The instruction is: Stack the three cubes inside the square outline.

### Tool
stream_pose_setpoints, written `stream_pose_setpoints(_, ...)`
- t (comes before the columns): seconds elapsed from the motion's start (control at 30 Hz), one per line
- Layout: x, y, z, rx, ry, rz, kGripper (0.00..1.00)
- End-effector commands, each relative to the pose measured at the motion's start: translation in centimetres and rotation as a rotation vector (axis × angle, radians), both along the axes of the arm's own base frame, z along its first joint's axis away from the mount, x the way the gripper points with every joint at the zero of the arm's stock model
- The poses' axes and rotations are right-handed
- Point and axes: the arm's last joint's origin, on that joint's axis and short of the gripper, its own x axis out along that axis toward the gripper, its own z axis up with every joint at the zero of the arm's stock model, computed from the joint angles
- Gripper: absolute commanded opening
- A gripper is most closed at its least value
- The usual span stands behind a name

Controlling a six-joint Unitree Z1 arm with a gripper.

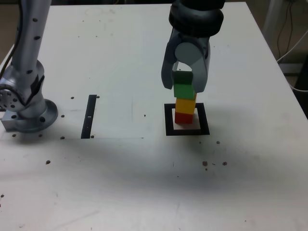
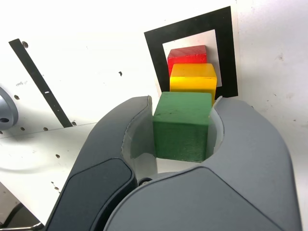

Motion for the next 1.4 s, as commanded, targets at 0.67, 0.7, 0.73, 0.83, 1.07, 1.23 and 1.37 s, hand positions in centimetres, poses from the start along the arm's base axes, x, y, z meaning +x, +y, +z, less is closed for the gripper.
stream_pose_setpoints(0.67,0.8,0.5,-0.5,0.011,0.014,-0.015,0.59)
stream_pose_setpoints(0.7,0.8,0.5,-0.6,0.010,0.015,-0.016,0.68)
stream_pose_setpoints(0.73,0.7,0.5,-0.6,0.010,0.016,-0.017,0.77)
stream_pose_setpoints(0.83,0.7,0.5,-0.5,0.010,0.015,-0.017,0.95)
stream_pose_setpoints(1.07,0.6,0.5,-0.4,0.010,0.016,-0.016,1.00)
stream_pose_setpoints(1.23,0.4,0.5,-0.3,0.010,0.018,-0.014,1.00)
stream_pose_setpoints(1.37,-0.4,0.6,0.4,0.009,0.010,-0.012,1.00)
